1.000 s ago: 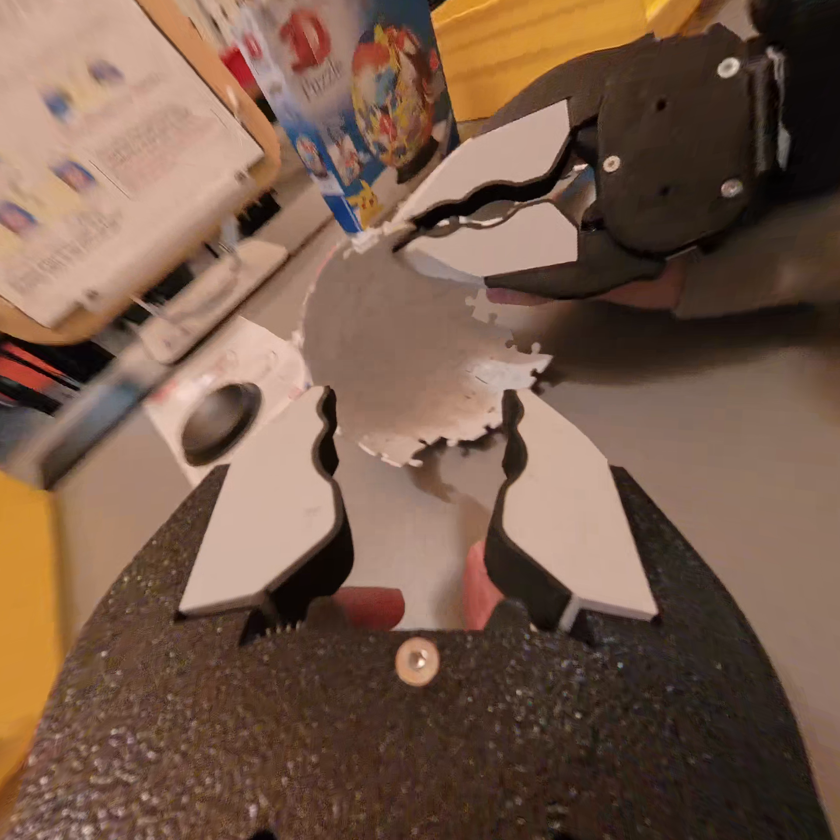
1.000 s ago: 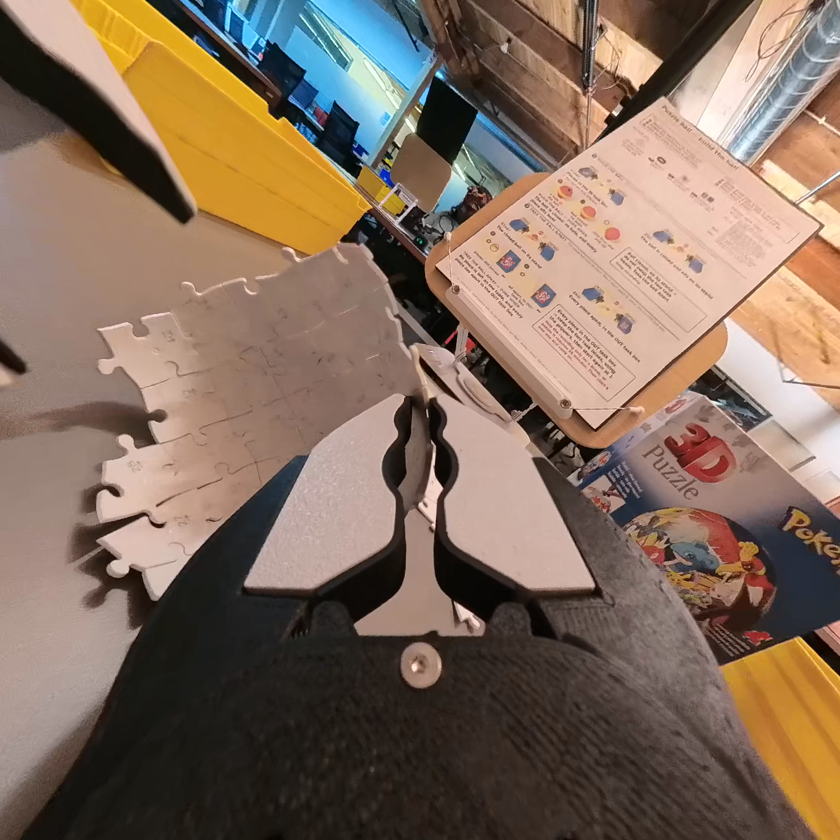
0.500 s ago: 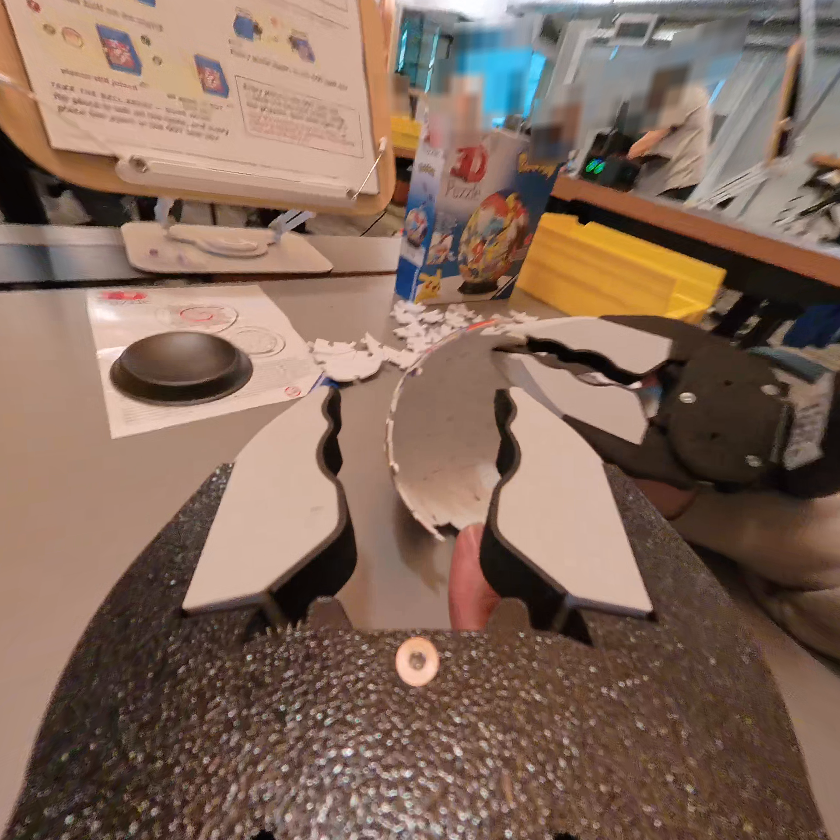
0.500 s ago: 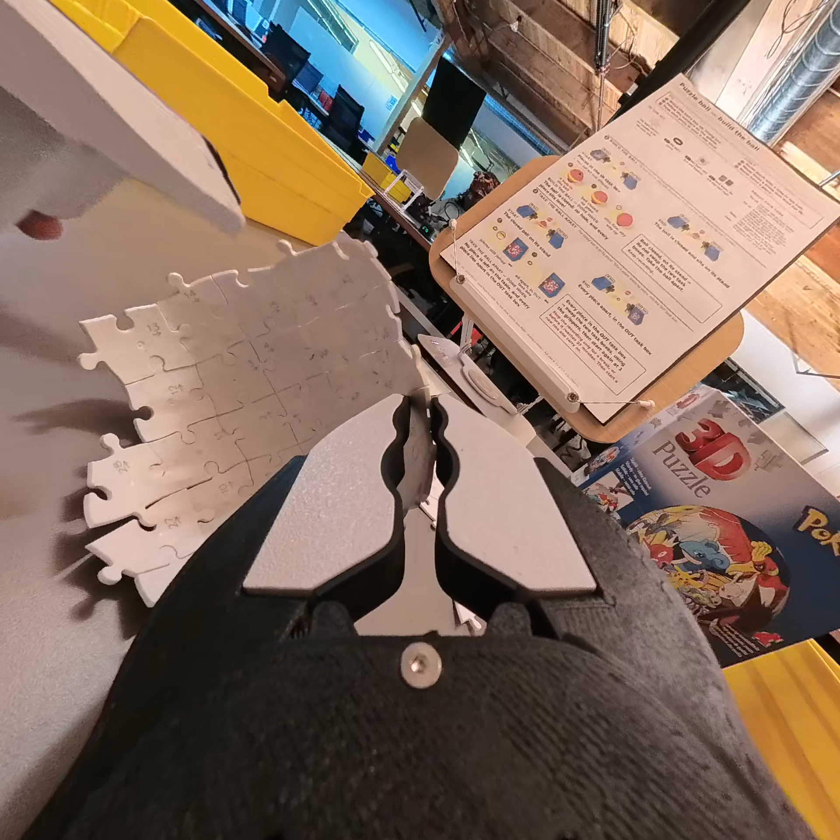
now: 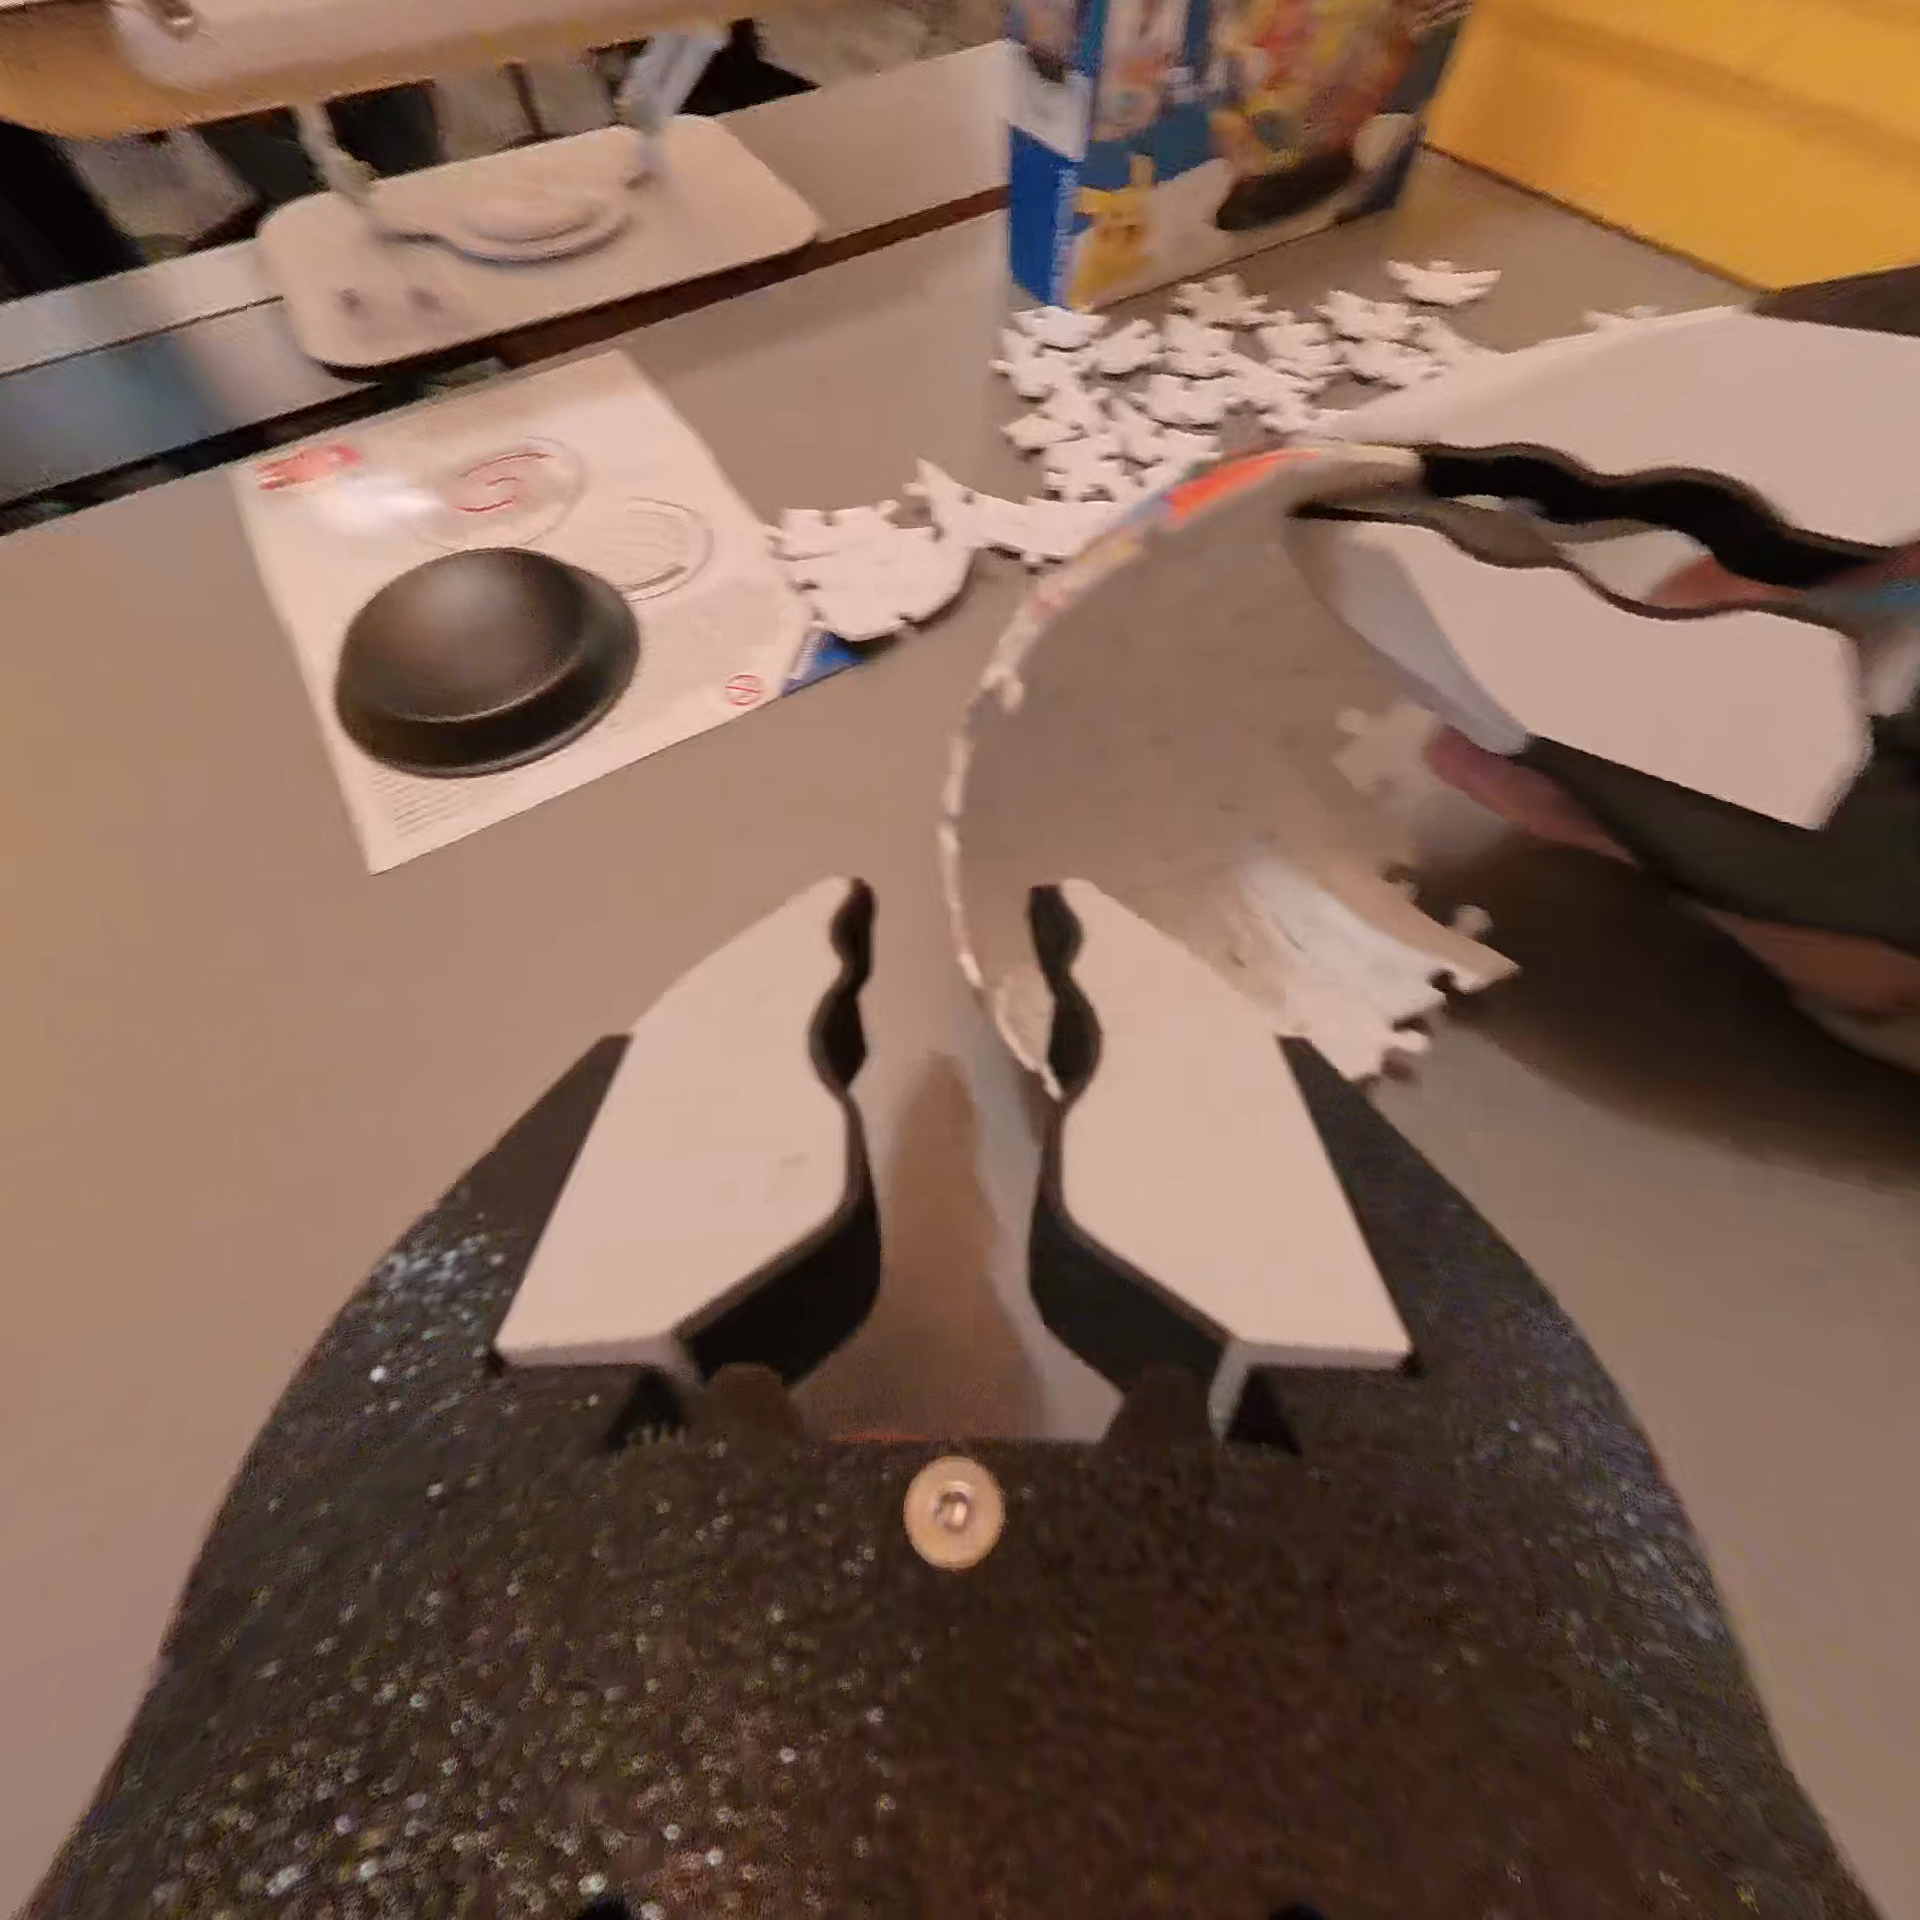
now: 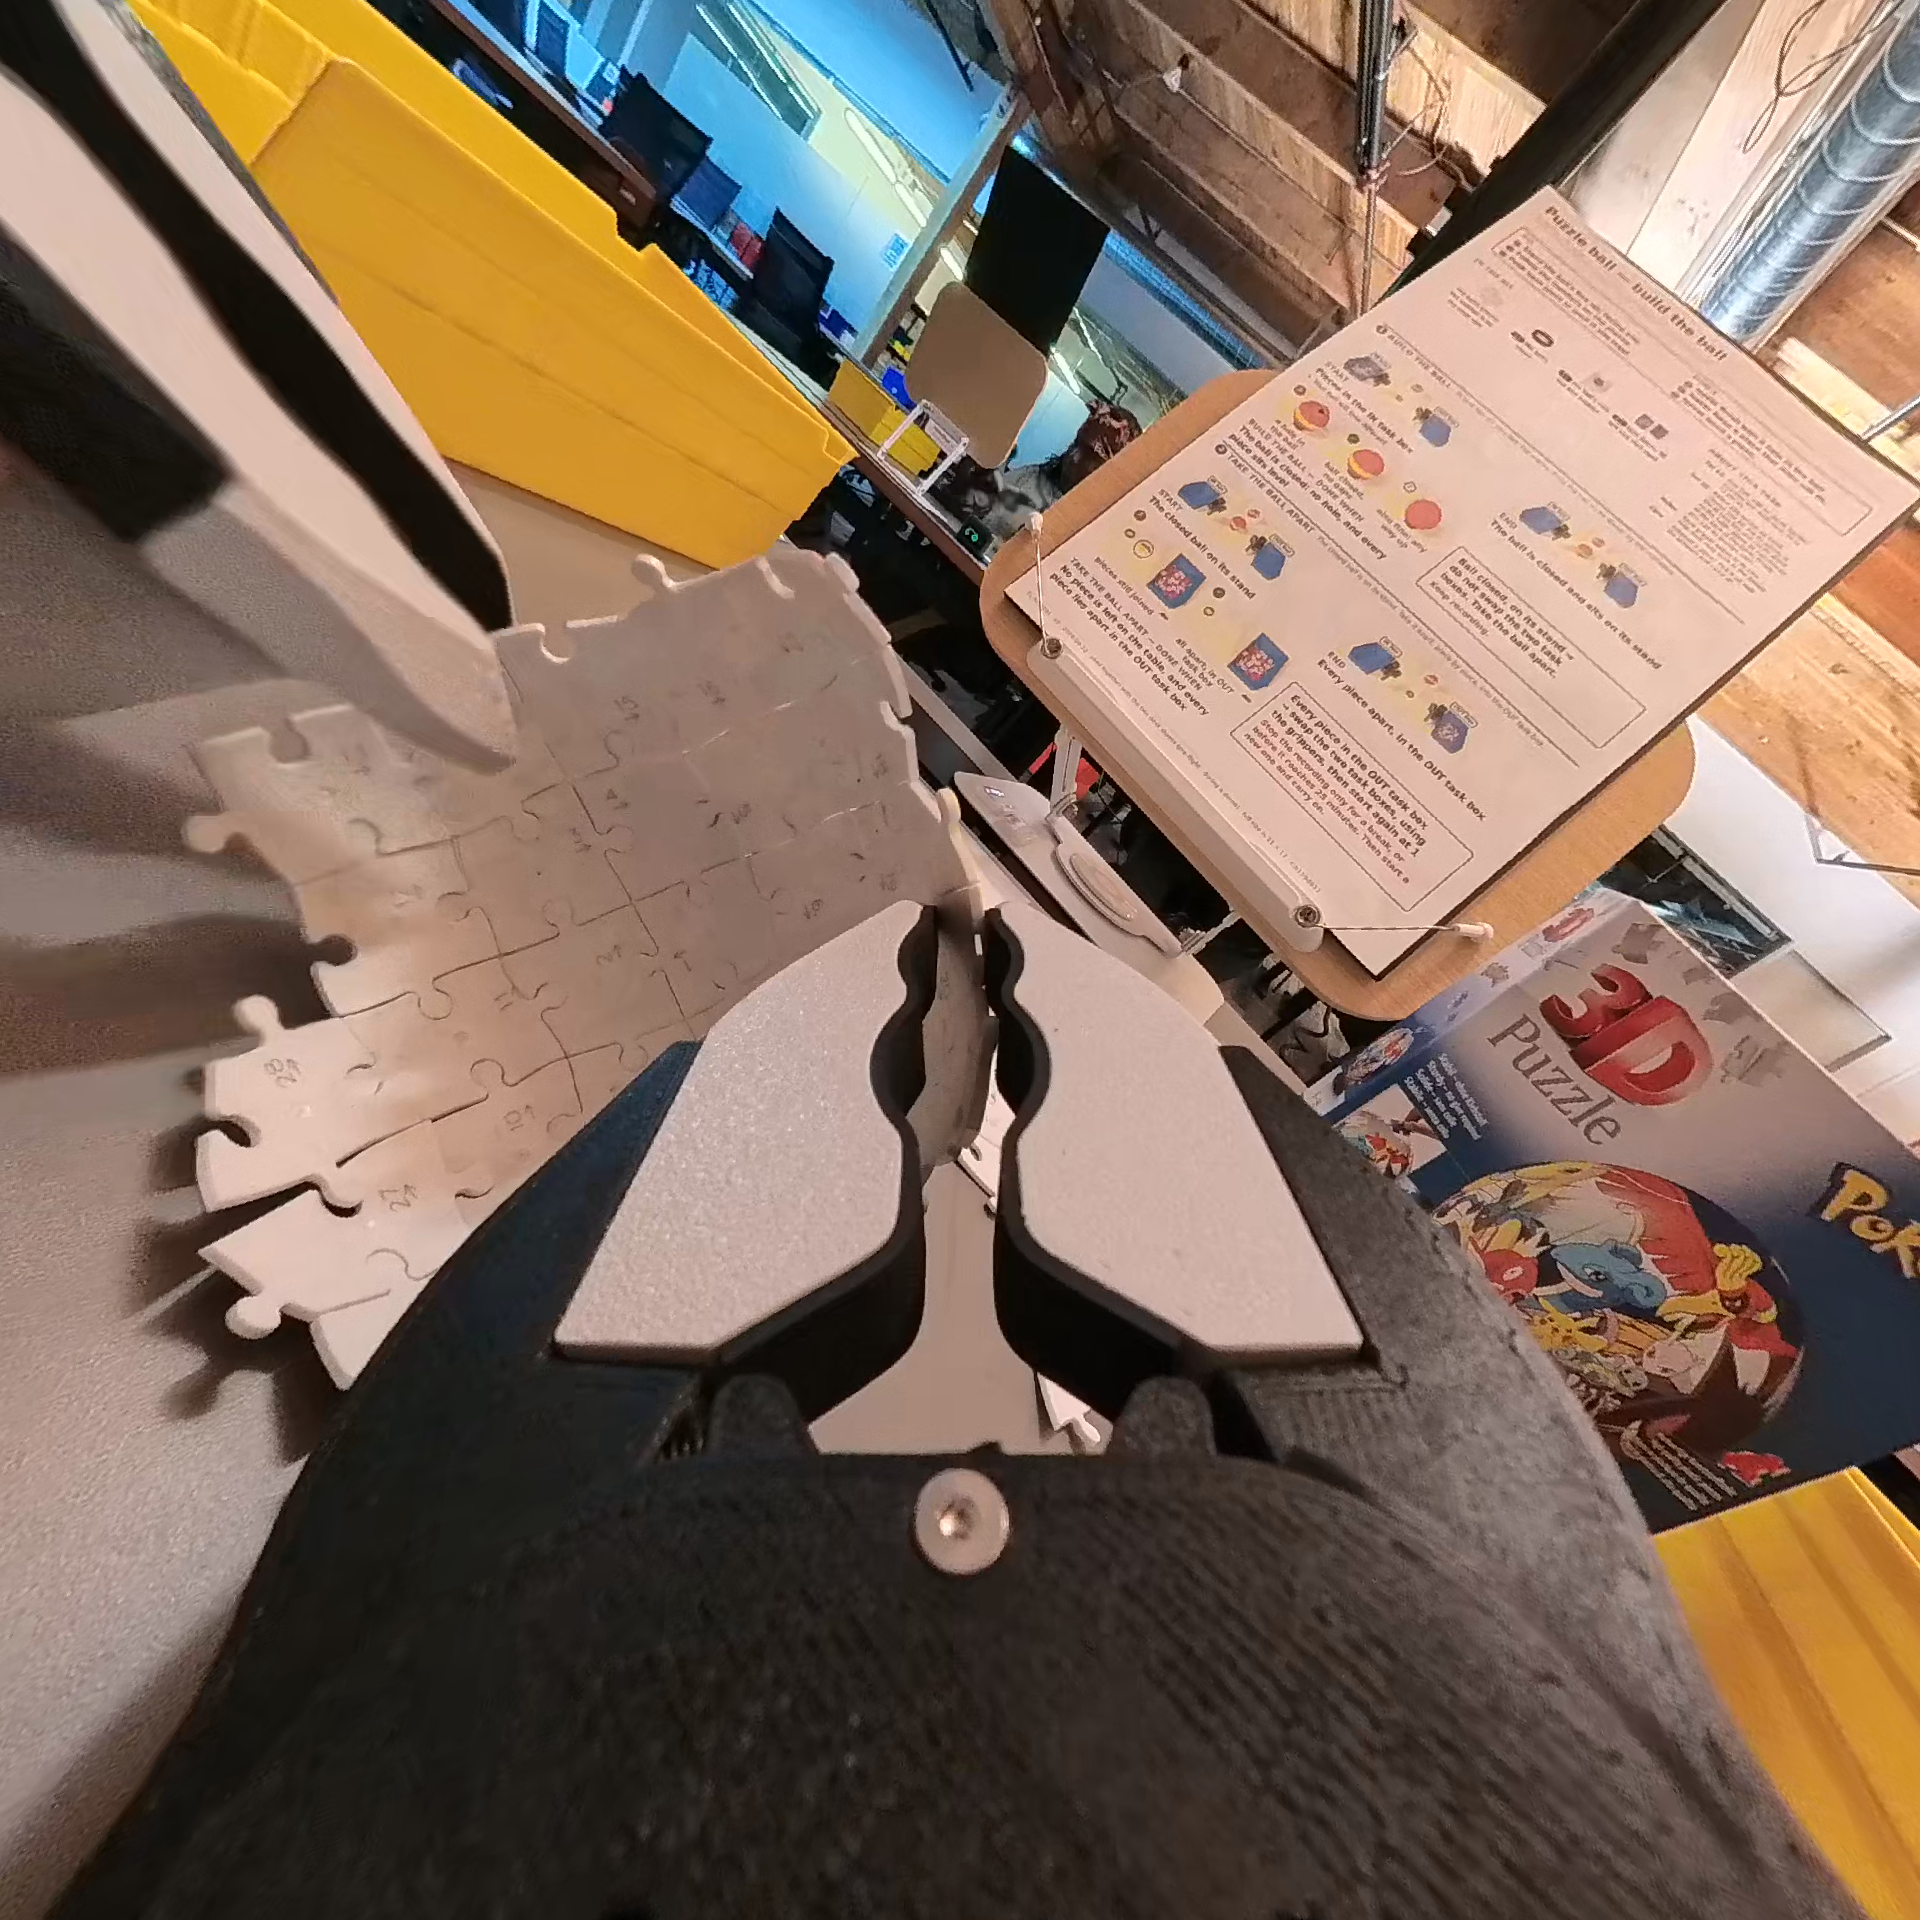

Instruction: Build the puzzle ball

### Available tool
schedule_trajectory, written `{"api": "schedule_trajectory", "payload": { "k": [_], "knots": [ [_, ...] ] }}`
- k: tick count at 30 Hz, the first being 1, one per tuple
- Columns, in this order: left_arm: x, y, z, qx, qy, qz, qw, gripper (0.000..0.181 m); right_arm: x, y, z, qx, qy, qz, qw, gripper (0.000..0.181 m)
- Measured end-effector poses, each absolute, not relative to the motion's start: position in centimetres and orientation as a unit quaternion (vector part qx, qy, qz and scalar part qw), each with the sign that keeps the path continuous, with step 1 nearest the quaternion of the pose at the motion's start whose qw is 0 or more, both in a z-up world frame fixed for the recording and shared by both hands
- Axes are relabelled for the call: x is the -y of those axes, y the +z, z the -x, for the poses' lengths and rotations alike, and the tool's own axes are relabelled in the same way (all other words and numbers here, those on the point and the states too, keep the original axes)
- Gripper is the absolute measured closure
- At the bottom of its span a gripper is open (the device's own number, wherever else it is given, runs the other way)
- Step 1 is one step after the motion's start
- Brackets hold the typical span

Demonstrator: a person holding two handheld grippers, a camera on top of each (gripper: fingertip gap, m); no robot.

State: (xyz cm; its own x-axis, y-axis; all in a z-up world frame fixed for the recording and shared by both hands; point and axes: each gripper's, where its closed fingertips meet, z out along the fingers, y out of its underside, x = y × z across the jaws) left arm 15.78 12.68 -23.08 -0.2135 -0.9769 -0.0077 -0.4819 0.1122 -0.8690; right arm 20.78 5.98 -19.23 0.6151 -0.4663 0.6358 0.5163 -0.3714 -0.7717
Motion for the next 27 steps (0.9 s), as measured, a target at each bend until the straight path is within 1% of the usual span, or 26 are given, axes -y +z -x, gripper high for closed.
{"api": "schedule_trajectory", "payload": {
  "k": [1, 3, 7, 11, 12, 17, 18, 19, 21, 22, 23, 26, 27],
  "knots": [
    [-13.0, -23.4, -16.1, -0.671, -0.382, 0.550, 0.320, 0.154, -6.0, -19.2, -20.8, 0.018, -0.439, 0.702, 0.560, 0.173],
    [-13.2, -24.2, -16.2, -0.668, -0.374, 0.571, 0.296, 0.153, -6.0, -19.2, -20.8, 0.019, -0.441, 0.702, 0.560, 0.173],
    [-12.8, -24.4, -16.3, -0.656, -0.399, 0.581, 0.270, 0.165, -6.0, -19.2, -20.7, 0.020, -0.439, 0.701, 0.561, 0.173],
    [-12.7, -24.3, -16.2, -0.656, -0.397, 0.567, 0.300, 0.178, -6.0, -19.3, -20.5, 0.024, -0.434, 0.702, 0.565, 0.168],
    [-12.8, -24.3, -16.2, -0.651, -0.397, 0.571, 0.303, 0.178, -5.9, -19.3, -20.4, 0.027, -0.431, 0.704, 0.564, 0.167],
    [-13.2, -23.8, -16.0, -0.636, -0.391, 0.574, 0.336, 0.178, -4.7, -18.7, -20.0, 0.005, -0.409, 0.701, 0.584, 0.123],
    [-13.1, -23.8, -15.9, -0.636, -0.388, 0.573, 0.342, 0.178, -4.0, -18.3, -19.9, -0.004, -0.408, 0.699, 0.587, 0.119],
    [-13.0, -23.6, -15.9, -0.636, -0.387, 0.568, 0.350, 0.178, -3.2, -17.7, -19.5, -0.010, -0.413, 0.693, 0.591, 0.123],
    [-12.7, -23.2, -15.8, -0.640, -0.382, 0.552, 0.374, 0.179, -2.1, -16.2, -17.0, 0.042, -0.423, 0.666, 0.613, 0.168],
    [-12.6, -23.0, -15.7, -0.642, -0.378, 0.545, 0.386, 0.179, -1.9, -16.1, -15.5, 0.073, -0.423, 0.663, 0.614, 0.181],
    [-12.4, -22.8, -15.7, -0.642, -0.375, 0.538, 0.398, 0.179, -2.1, -16.9, -14.5, 0.097, -0.412, 0.681, 0.597, 0.181],
    [-12.0, -22.2, -15.5, -0.645, -0.360, 0.510, 0.440, 0.179, -2.5, -22.4, -13.1, 0.128, -0.338, 0.789, 0.497, 0.181],
    [-11.8, -22.1, -15.4, -0.647, -0.354, 0.500, 0.454, 0.178, -2.6, -23.5, -12.8, 0.130, -0.320, 0.807, 0.480, 0.181]
  ]
}}
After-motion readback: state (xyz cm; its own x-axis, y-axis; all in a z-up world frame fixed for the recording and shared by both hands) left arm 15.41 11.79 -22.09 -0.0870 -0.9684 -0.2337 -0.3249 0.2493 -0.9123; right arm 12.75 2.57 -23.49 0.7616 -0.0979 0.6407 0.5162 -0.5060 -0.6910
